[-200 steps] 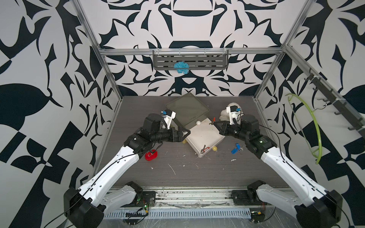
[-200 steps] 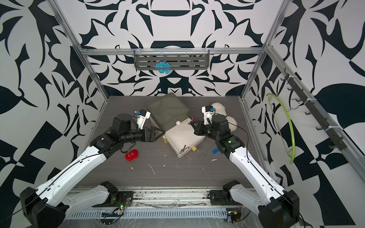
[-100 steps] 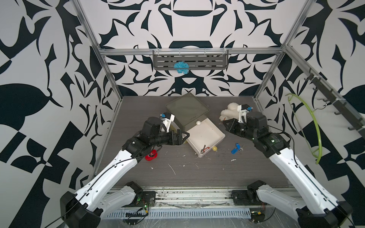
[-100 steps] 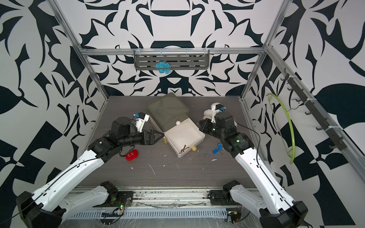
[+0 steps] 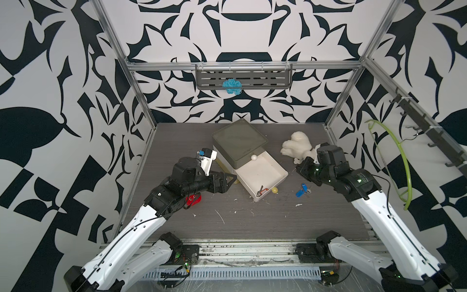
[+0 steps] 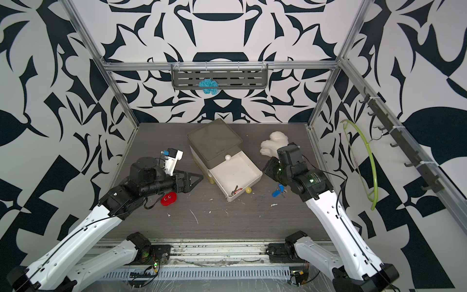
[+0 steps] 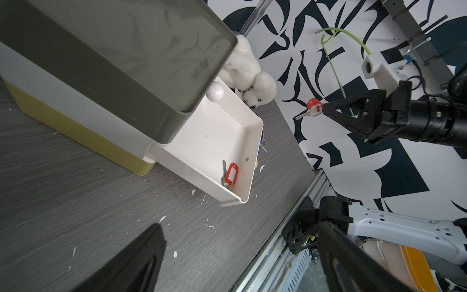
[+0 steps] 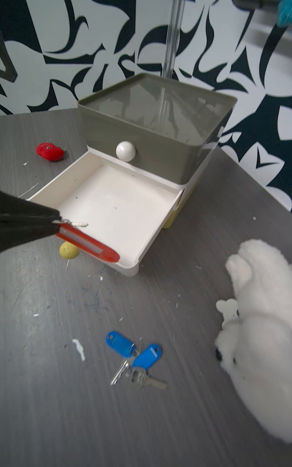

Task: Take the keys out of the drawer
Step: Place the key at the center of the board.

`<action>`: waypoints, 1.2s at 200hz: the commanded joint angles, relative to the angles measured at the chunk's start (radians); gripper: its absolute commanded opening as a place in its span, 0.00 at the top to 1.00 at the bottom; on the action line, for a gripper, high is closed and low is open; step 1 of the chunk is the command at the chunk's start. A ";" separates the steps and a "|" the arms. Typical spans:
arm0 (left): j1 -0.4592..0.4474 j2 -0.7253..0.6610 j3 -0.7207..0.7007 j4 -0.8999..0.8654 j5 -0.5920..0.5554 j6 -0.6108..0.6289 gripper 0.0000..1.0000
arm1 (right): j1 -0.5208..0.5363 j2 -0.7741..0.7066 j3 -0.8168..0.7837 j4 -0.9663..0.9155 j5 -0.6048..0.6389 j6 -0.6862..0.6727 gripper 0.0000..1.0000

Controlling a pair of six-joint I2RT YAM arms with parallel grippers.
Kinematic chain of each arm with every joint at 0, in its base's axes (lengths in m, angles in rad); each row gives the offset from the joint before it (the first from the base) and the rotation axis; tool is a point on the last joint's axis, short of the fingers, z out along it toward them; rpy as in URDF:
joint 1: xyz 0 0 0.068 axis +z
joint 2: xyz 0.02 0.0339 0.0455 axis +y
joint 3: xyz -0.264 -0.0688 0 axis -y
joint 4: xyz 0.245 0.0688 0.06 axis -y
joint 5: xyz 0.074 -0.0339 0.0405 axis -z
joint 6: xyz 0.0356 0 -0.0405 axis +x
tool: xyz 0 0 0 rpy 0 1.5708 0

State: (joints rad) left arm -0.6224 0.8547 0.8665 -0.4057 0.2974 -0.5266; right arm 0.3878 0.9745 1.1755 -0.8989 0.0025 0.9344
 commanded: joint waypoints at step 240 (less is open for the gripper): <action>-0.022 0.134 -0.155 0.217 -0.003 0.160 0.01 | -0.100 0.248 -0.239 -0.259 0.080 0.155 1.00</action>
State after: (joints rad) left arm -0.6422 1.0134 0.7467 -0.2245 0.2958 -0.3862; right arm 0.3096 1.2011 0.9508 -1.1522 0.0738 1.0935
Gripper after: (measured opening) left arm 0.992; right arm 0.048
